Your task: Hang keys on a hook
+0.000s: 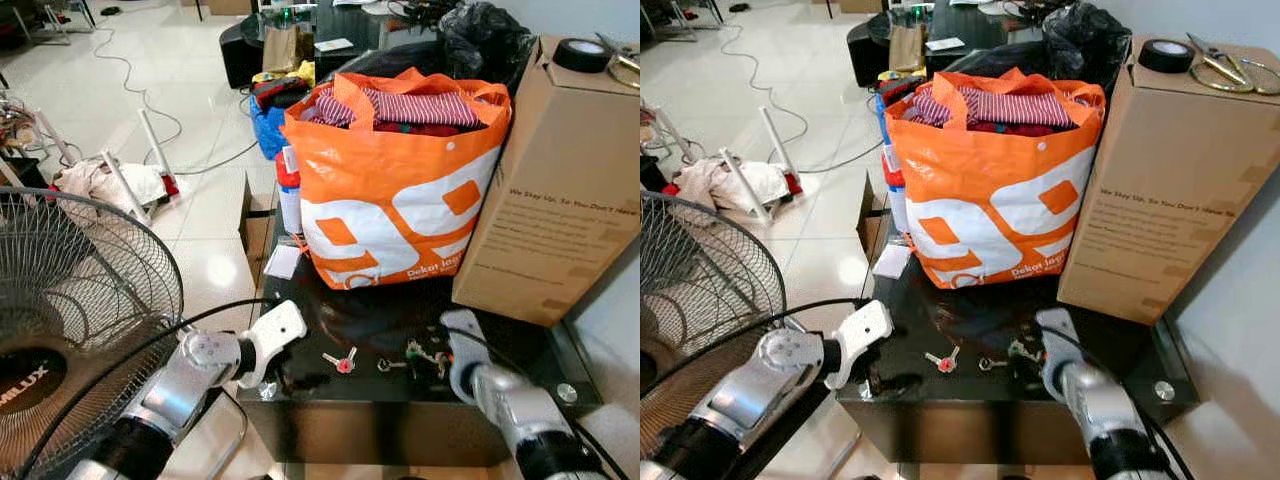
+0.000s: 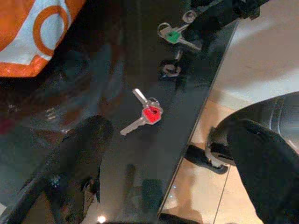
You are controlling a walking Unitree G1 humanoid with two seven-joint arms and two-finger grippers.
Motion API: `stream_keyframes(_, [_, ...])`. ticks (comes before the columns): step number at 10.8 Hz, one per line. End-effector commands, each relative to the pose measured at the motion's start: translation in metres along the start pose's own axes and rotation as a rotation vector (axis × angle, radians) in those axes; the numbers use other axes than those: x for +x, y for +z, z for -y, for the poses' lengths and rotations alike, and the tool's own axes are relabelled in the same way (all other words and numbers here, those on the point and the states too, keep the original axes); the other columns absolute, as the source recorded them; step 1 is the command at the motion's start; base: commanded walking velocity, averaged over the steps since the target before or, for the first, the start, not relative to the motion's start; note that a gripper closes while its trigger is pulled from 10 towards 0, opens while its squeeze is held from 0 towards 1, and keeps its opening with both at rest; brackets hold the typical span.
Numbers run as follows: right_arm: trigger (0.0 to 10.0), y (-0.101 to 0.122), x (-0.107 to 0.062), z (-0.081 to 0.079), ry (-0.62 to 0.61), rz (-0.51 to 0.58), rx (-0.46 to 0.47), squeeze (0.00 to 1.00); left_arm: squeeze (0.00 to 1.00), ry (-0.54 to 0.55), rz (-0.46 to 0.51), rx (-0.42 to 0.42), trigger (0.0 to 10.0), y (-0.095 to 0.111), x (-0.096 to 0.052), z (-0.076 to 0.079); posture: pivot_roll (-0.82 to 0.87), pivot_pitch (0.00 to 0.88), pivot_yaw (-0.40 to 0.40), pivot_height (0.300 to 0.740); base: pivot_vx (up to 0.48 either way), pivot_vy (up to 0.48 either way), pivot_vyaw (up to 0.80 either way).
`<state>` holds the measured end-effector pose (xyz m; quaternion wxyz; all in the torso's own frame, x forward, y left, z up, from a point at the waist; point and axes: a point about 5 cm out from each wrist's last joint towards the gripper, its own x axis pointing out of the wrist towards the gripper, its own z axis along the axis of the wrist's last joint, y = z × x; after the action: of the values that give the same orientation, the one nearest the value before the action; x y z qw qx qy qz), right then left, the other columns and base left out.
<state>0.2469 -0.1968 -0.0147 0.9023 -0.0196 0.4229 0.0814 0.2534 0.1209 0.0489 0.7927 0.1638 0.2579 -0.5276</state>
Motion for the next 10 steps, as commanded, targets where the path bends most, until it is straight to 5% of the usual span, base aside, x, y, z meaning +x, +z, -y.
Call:
stream_keyframes(1, [10.0, 0.0028, -0.0016, -0.0011, -0.001, 0.014, 0.016, 0.0, 0.0, -0.02, -0.006, 0.009, 10.0, 0.0008, -0.0012, 0.0024, -0.22, 0.0, 0.052, 0.74, 0.0, 0.0, 0.0])
stream_keyframes(2, [7.4, 0.004, -0.0028, -0.001, -0.012, 0.026, 0.022, 0.0, 0.0, -0.031, -0.008, 0.017, 10.0, 0.0017, -0.0006, 0.003, -0.22, 0.0, 0.052, 0.74, 0.0, 0.0, 0.0])
stream_keyframes(4, [0.4, 0.0058, -0.0037, -0.0003, -0.022, 0.041, 0.041, 0.0, 0.0, -0.031, -0.009, 0.026, 10.0, 0.0031, -0.0009, 0.0012, -0.22, 0.0, 0.056, 0.74, 0.0, 0.0, 0.0])
stream_keyframes(10, [0.0, -0.0007, -0.0037, -0.0009, -0.033, 0.019, 0.044, 0.0, 0.0, -0.025, -0.016, 0.031, 10.0, 0.0025, -0.0016, 0.0007, -0.21, 0.0, 0.05, 0.74, 0.0, 0.0, 0.0])
